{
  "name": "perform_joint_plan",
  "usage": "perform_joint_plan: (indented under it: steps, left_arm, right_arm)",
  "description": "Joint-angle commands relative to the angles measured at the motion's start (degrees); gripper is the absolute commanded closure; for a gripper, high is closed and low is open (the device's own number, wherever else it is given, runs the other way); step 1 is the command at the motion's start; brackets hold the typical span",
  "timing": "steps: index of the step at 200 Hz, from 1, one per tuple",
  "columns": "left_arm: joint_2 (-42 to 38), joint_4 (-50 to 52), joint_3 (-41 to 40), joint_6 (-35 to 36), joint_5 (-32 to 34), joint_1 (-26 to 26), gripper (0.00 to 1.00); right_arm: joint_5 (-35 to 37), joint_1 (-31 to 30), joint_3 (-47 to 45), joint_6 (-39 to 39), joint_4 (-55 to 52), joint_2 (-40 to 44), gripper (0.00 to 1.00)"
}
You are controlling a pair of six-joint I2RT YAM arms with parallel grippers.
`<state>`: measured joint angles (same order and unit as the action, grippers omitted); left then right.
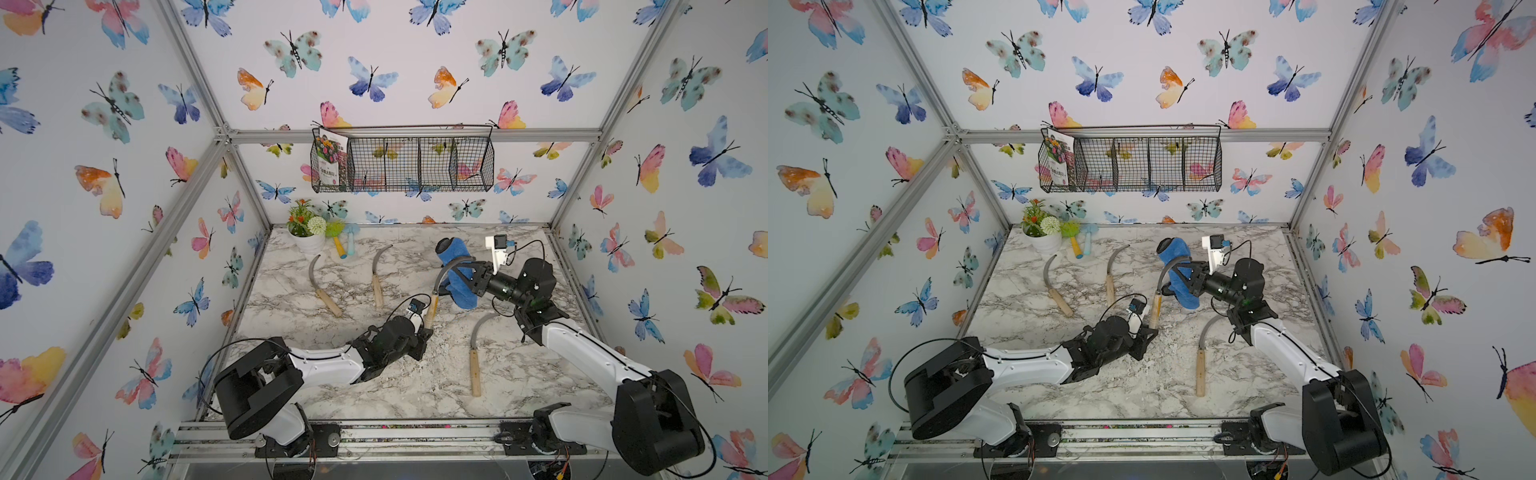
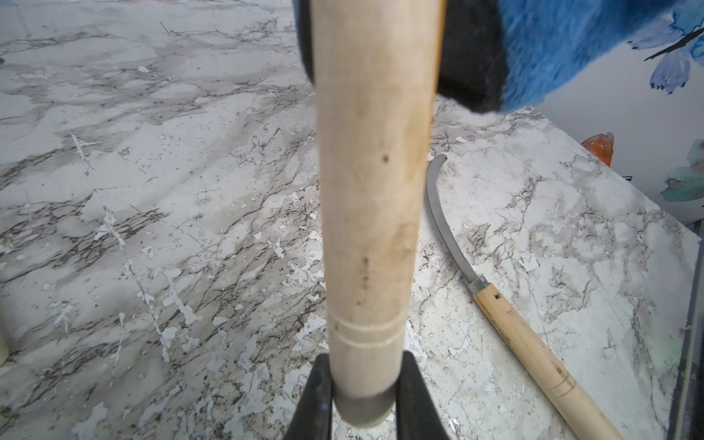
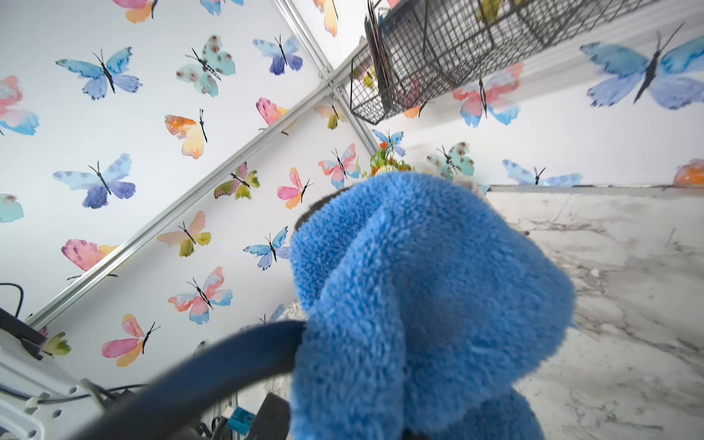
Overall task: Wipe small sickles with rags
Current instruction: Wipe the small sickle.
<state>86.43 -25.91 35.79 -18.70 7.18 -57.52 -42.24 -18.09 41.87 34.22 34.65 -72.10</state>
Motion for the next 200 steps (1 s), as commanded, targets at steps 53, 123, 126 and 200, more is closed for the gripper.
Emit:
perform_joint_plan:
  steps: [53,123,126,200]
  left_arm:
    - [0.8,-0.3,1.2,0.0,0.0,-0.3,1.00]
    - [2.1,0.1,2.2,0.3,0.2,-0.3,1.00]
    - [2.2,0.1,2.3,0.3,0.3,-0.3,1.00]
    - [5.2,0.2,3.8,0.2,-0.4,-0.3,1.00]
  right_arm:
    - [-6.7,4.7,0.2,6.8,4.2,0.8,0.97]
    - [-8.9,0.2,-10.4,11.1,20.5,-10.6,0.97]
    - [-9.0,0.1,-10.6,11.3,21.4,-11.2,0.97]
    - [-10.2,0.1,-8.2,13.4,24.1,-12.5,0.97]
